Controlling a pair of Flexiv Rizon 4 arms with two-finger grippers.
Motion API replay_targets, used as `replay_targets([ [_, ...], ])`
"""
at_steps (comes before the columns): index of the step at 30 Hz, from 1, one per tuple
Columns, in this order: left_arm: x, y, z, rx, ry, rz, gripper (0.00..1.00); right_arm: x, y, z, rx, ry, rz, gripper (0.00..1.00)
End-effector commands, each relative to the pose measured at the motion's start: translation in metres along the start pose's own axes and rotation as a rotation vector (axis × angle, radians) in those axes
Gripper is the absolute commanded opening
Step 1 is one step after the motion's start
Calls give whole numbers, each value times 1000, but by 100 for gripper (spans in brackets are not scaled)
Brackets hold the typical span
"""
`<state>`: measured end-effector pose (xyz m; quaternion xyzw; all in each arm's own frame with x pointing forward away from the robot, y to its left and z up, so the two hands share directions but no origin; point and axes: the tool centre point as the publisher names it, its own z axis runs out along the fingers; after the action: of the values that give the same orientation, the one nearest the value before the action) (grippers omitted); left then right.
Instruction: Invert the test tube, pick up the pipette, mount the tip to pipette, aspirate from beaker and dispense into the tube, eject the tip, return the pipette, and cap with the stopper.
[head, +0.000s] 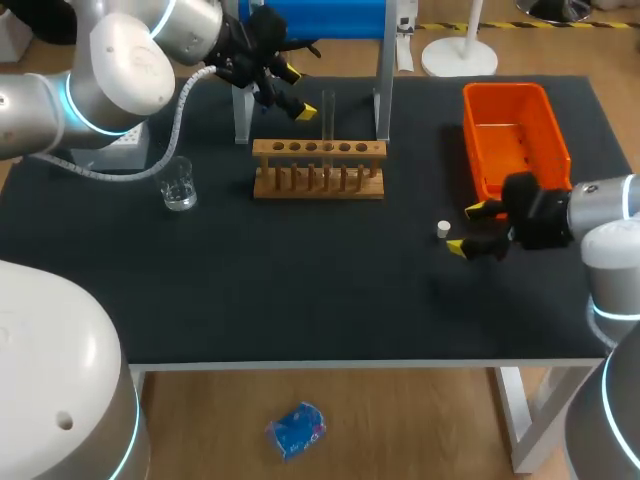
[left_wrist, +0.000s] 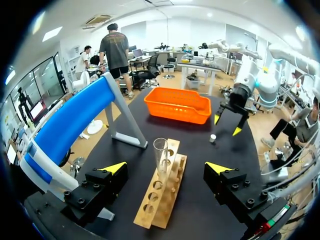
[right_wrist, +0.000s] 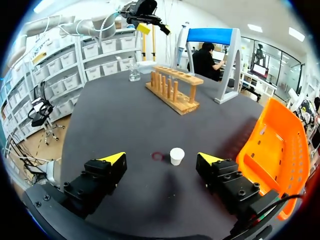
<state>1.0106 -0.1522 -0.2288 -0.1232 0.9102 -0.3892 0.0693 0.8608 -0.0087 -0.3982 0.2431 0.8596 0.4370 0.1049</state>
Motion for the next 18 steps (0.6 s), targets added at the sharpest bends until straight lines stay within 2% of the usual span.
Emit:
replay_targets([
  [1, 0, 0, 0, -2, 1, -1, 100, -4, -1, 11, 8, 1, 2, 86],
  [3, 0, 0, 0, -2, 1, -1, 100, -5, -2, 13, 10, 0, 4, 82],
  [5, 0, 0, 0, -2, 1, -1, 100, -6, -3, 15, 13, -2, 11, 84],
  [6, 0, 0, 0, -2, 1, -1, 100, -6, -4, 17, 14, -3, 11, 80],
  [15, 0, 0, 0, -2, 1, -1, 100, -11, -9, 29, 25, 1, 25, 75],
  [18, 0, 0, 0, -2, 1, -1, 100, -13, -10, 32, 25, 0, 30, 67],
])
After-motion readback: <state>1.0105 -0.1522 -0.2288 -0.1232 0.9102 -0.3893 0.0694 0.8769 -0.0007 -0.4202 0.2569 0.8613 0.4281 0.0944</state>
